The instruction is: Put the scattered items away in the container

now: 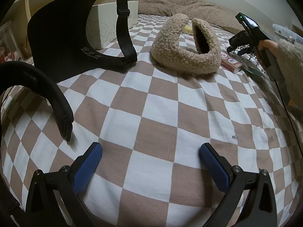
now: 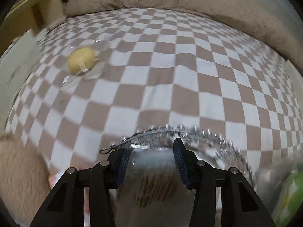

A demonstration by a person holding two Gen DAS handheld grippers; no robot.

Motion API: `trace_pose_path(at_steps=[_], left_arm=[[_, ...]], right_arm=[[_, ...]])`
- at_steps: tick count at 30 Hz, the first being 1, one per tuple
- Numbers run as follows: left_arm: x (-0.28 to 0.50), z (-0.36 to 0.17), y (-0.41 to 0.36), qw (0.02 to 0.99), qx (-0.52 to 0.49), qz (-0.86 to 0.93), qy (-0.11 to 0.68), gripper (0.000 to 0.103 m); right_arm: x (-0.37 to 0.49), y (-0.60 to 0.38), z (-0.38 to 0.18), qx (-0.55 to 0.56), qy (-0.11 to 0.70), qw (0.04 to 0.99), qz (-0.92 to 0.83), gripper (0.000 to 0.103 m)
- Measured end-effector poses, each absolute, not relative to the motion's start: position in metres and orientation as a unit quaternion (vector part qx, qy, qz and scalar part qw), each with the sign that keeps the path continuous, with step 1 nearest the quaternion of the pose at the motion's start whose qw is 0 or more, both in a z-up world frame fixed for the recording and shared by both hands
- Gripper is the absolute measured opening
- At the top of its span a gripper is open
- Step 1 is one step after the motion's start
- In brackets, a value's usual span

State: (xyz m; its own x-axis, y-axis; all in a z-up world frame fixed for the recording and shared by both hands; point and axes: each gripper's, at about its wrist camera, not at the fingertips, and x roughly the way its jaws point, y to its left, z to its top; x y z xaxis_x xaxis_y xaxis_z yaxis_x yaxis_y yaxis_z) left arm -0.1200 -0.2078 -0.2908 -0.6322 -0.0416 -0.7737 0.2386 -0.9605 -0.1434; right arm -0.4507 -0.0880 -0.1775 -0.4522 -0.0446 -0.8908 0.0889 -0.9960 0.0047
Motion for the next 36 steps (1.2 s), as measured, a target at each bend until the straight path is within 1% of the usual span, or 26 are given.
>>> trace_pose_path(at_steps=[3, 7, 16, 22, 30, 31, 33, 34, 35, 36], left_arm=[[-0.119, -0.291, -0.208, 0.079, 0.421, -0.896, 0.117, 0.103], [-0.119, -0.290, -0.208, 0.082, 0.422, -0.896, 0.115, 0.103], [-0.120, -0.290, -0.205, 0.085, 0.419, -0.897, 0.114, 0.103], [-0.121, -0.291, -0.203, 0.090, 0.419, -0.897, 0.108, 0.103], [-0.121, -0.291, -0.202, 0.093, 0.419, -0.897, 0.107, 0.103], [-0.121, -0.291, -0.202, 0.093, 0.418, -0.897, 0.107, 0.103], [-0.121, -0.291, -0.202, 0.093, 0.418, -0.897, 0.108, 0.103], [-0.120, -0.292, -0.202, 0.093, 0.417, -0.898, 0.109, 0.103], [-0.120, -0.292, -0.203, 0.093, 0.417, -0.898, 0.110, 0.103], [-0.120, -0.292, -0.203, 0.093, 0.416, -0.898, 0.110, 0.103]], right_arm=[[-0.459, -0.081, -0.182, 0.530, 0.014, 0.039, -0.847, 0.047], [-0.439, -0.088, -0.184, 0.538, 0.043, 0.051, -0.840, 0.047], [-0.341, -0.092, -0.183, 0.533, 0.045, 0.099, -0.839, 0.048], [-0.283, -0.102, -0.182, 0.508, 0.085, 0.115, -0.849, 0.048], [-0.189, -0.100, -0.176, 0.486, 0.116, 0.171, -0.849, 0.048], [-0.183, -0.098, -0.175, 0.484, 0.117, 0.176, -0.849, 0.049], [-0.178, -0.102, -0.169, 0.493, 0.108, 0.195, -0.841, 0.060], [-0.177, -0.102, -0.164, 0.495, 0.104, 0.205, -0.838, 0.070], [-0.177, -0.109, -0.159, 0.488, 0.107, 0.212, -0.840, 0.076], [-0.177, -0.115, -0.153, 0.477, 0.118, 0.214, -0.844, 0.077]])
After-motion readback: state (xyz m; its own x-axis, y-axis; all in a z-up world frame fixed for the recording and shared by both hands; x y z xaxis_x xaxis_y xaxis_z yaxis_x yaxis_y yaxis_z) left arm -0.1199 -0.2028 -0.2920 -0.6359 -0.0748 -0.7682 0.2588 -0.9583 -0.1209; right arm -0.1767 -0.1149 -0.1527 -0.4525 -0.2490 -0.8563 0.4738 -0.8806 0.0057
